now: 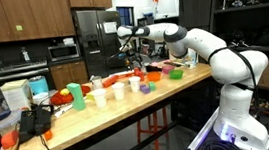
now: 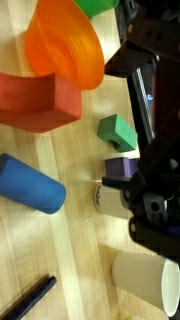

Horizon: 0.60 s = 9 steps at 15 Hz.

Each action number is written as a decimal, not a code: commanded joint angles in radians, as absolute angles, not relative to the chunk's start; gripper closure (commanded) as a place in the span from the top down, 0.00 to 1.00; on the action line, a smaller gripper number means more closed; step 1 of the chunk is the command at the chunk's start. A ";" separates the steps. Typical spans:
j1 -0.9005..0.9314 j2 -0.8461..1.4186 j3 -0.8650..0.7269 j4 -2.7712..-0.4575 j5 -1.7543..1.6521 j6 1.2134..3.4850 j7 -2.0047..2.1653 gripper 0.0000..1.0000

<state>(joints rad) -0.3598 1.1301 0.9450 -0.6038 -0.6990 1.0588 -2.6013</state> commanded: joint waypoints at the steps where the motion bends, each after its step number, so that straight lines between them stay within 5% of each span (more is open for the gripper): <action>1: -0.396 1.083 1.004 -0.624 -0.801 1.049 -2.601 1.00; 9: -0.451 1.112 1.158 -0.705 -0.965 1.126 -2.602 1.00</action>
